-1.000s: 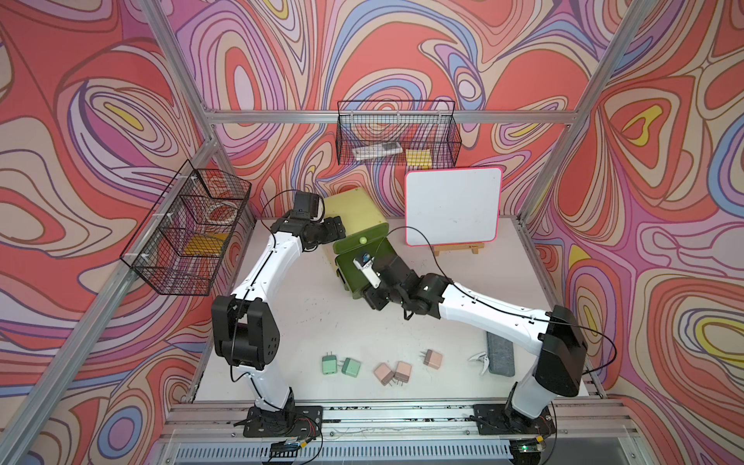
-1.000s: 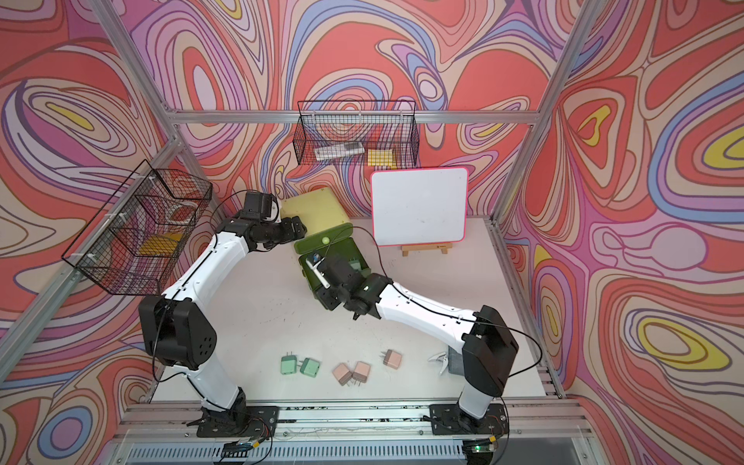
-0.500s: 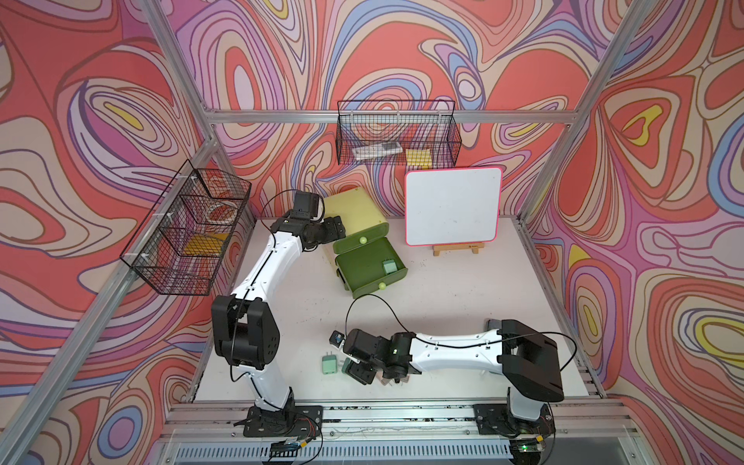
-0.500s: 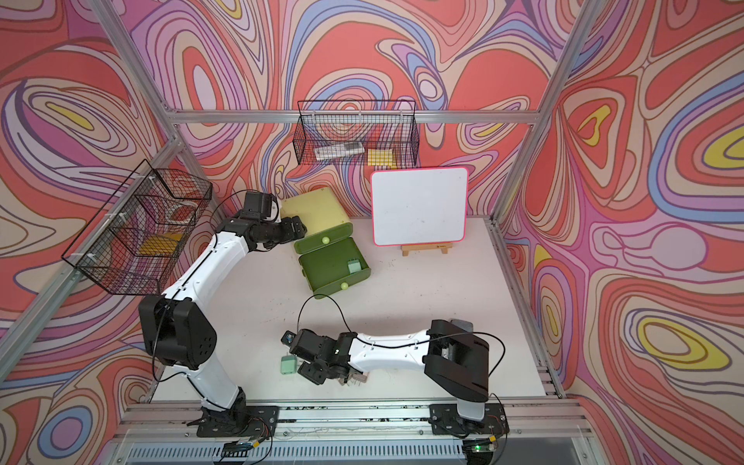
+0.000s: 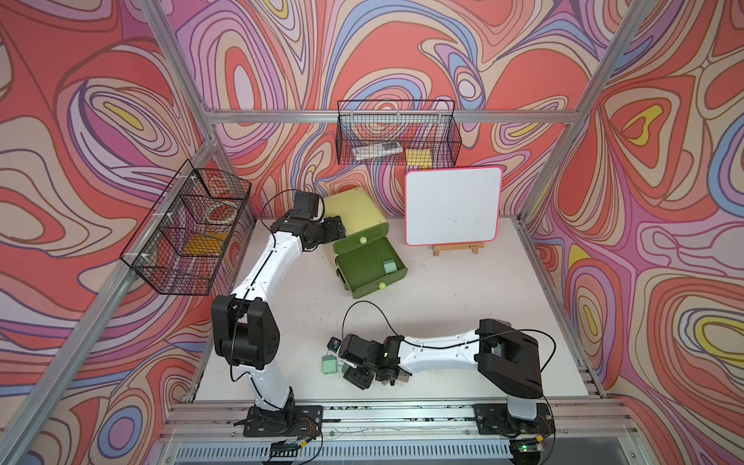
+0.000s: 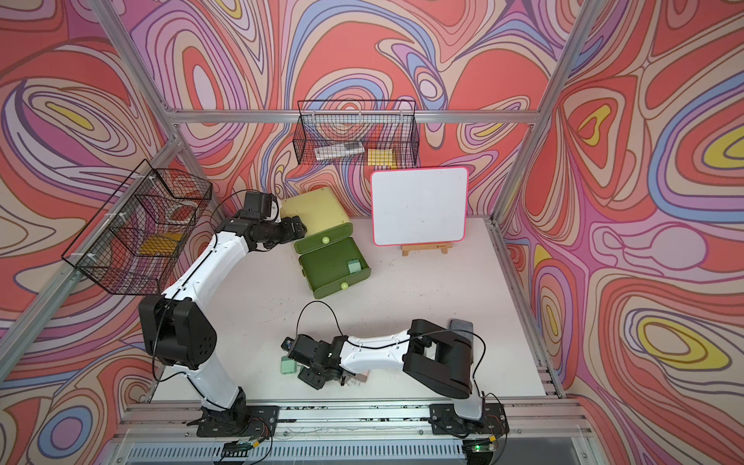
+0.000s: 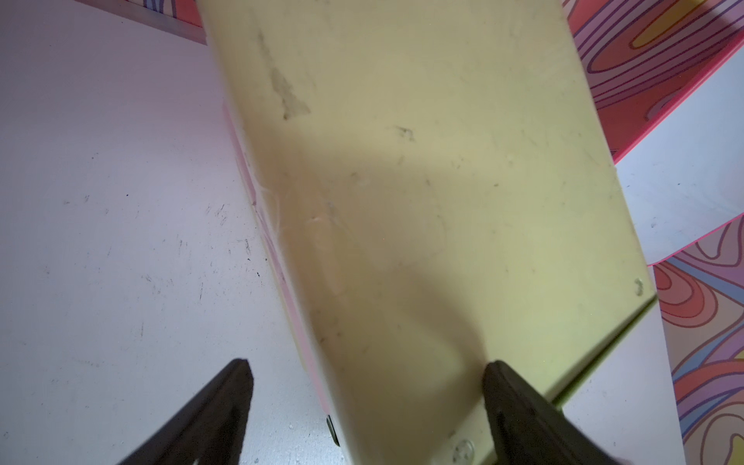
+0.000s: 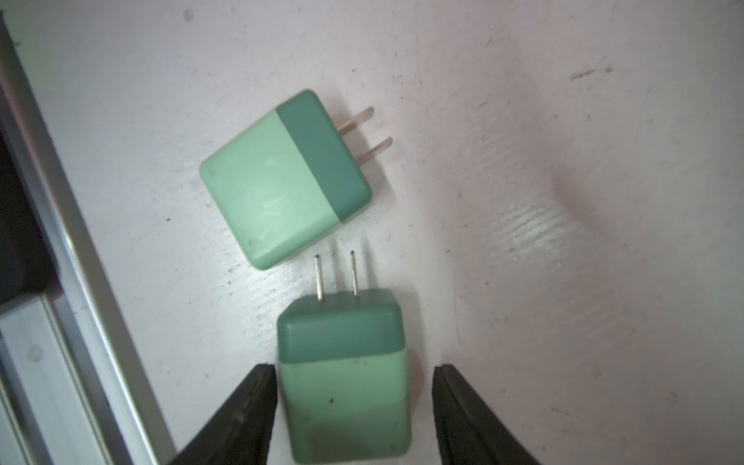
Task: Place the plugs into the drawer by color
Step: Pick up the plug from the center of the board.
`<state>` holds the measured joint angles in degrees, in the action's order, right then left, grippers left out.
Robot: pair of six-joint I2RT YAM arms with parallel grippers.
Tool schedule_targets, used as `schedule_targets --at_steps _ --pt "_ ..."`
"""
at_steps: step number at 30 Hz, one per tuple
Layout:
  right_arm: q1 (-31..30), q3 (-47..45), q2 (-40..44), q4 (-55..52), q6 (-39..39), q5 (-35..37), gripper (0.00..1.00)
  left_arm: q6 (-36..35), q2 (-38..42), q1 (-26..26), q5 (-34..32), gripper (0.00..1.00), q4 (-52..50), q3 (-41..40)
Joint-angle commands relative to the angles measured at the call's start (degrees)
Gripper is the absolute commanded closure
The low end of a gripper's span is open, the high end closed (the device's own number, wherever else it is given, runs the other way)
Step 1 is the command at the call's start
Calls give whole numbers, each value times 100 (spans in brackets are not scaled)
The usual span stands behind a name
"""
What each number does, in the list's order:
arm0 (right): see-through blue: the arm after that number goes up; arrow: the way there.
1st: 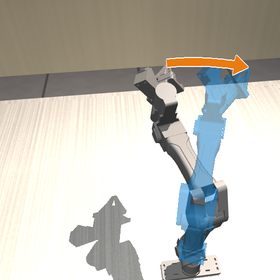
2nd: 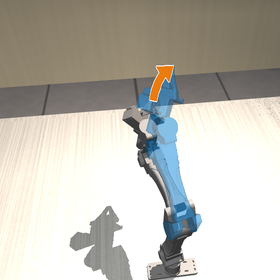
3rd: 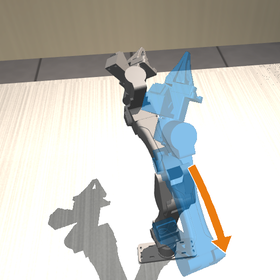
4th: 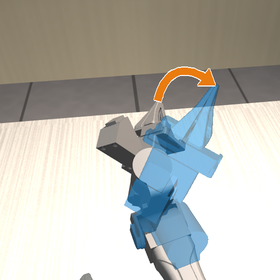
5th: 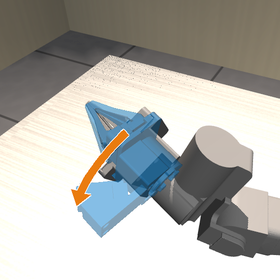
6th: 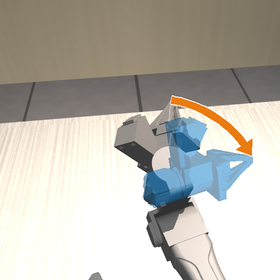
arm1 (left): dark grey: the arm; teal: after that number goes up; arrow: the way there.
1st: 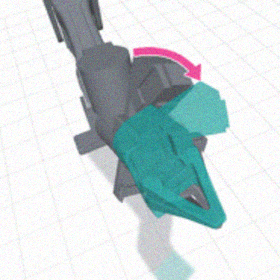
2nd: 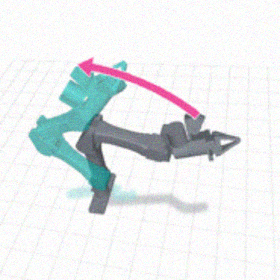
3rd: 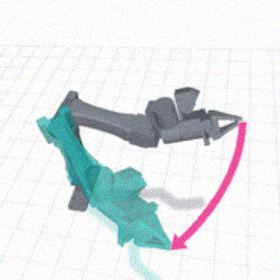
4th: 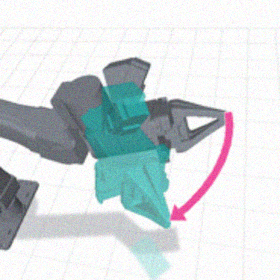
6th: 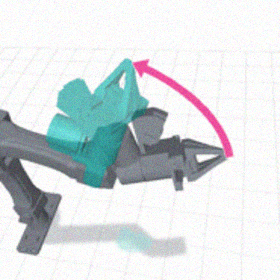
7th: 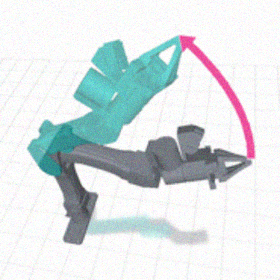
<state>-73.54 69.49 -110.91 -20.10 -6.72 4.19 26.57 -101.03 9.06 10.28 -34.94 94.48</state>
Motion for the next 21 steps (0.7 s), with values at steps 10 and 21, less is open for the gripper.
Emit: schedule_targets --at_steps 10,21 --pt "-28 328 -308 34 -5 20 39 -138 -188 -1 -150 11 -515 -126" --pt "-28 373 -224 -91 -66 72 45 -129 -206 -1 -122 11 -505 -113"
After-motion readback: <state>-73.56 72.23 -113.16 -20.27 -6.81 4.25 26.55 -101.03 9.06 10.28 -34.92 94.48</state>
